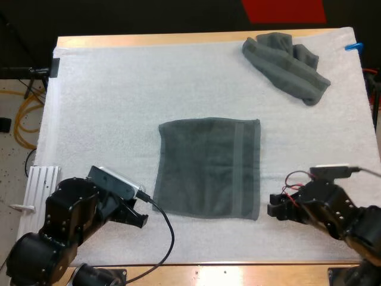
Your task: Pick towel from pile fold and stack
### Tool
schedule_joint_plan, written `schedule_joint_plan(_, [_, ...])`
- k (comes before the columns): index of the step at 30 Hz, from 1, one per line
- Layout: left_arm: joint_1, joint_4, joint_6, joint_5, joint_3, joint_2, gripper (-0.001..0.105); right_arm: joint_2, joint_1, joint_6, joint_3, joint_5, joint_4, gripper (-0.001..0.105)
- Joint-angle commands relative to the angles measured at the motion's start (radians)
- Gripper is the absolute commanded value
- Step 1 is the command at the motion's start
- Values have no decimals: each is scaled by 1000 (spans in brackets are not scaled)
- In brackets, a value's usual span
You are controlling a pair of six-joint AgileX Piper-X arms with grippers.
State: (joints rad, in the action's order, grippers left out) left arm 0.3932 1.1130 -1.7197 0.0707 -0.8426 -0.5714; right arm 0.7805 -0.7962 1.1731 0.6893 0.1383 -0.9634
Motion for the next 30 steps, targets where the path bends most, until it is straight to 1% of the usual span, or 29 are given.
schedule_joint_plan(1, [-2, 3, -12, 19, 5, 2, 48, -2, 2, -43, -26, -32, 26, 67])
schedule_joint_plan(3, [-2, 4, -13, 34, 27, 2, 48, -2, 6, -119, -115, -86, 106, 67])
schedule_joint_plan(5, [-2, 4, -13, 40, 41, 2, 48, 0, 6, -171, -185, -128, 179, 67])
schedule_joint_plan(6, [-2, 4, -13, 40, 48, 2, 48, 4, 6, -223, -226, -161, 223, 67])
schedule_joint_plan(7, [-2, 4, -13, 40, 51, 2, 48, 7, 6, -247, -241, -177, 239, 67])
schedule_joint_plan(9, [-2, 4, -13, 42, 58, 2, 48, 34, 6, -304, -309, -262, 340, 67])
schedule_joint_plan(14, [-2, 4, -13, 46, 59, 2, 48, 123, 6, -393, -401, -331, 555, 67])
schedule_joint_plan(15, [-2, 4, -13, 46, 59, 2, 48, 152, 6, -410, -413, -341, 609, 67])
schedule_joint_plan(21, [-2, 4, -13, 62, 59, 2, 48, 312, 6, -440, -419, -361, 797, 67])
schedule_joint_plan(25, [-2, 4, -13, 62, 59, 2, 48, 401, 6, -472, -419, -366, 859, 67])
schedule_joint_plan(28, [-2, 4, -13, 62, 59, 2, 48, 451, 6, -473, -419, -390, 905, 63])
schedule_joint_plan(30, [-2, 4, -13, 62, 59, 2, 48, 468, 6, -473, -419, -391, 934, 53])
